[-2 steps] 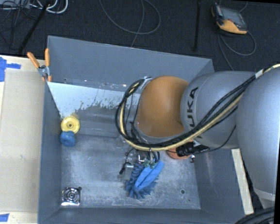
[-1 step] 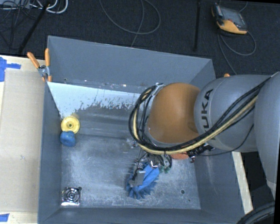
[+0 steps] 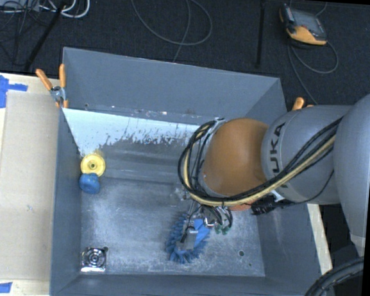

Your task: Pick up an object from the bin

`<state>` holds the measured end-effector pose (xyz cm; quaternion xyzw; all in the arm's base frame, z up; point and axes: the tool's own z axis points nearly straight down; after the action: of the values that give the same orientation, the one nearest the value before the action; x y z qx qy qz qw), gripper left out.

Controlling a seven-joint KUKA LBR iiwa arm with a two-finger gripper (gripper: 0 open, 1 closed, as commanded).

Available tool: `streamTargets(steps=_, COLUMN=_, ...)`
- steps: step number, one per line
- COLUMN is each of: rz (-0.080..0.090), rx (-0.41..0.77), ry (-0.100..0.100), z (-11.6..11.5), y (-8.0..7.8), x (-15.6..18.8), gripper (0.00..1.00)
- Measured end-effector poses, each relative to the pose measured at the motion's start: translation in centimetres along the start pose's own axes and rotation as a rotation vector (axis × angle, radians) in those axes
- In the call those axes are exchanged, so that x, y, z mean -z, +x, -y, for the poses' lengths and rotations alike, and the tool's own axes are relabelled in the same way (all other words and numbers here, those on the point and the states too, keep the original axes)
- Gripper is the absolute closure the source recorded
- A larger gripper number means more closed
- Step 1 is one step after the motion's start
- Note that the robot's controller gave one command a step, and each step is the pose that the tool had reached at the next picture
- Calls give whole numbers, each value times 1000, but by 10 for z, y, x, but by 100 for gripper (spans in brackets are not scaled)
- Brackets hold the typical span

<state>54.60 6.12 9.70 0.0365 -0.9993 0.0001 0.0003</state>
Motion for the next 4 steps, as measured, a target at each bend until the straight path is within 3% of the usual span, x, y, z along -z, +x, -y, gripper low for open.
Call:
streamTargets(steps=1, rz=3, rx=209, ry=-3, z=25, y=16, x=-11, gripper=100)
streamTargets(steps=3, rz=1, rx=200, ry=-1, z=16, y=7, x=-3, gripper=100)
streamTargets(steps=4, rz=-6, rx=212, ry=-2, z=33, y=18, x=49, gripper=0)
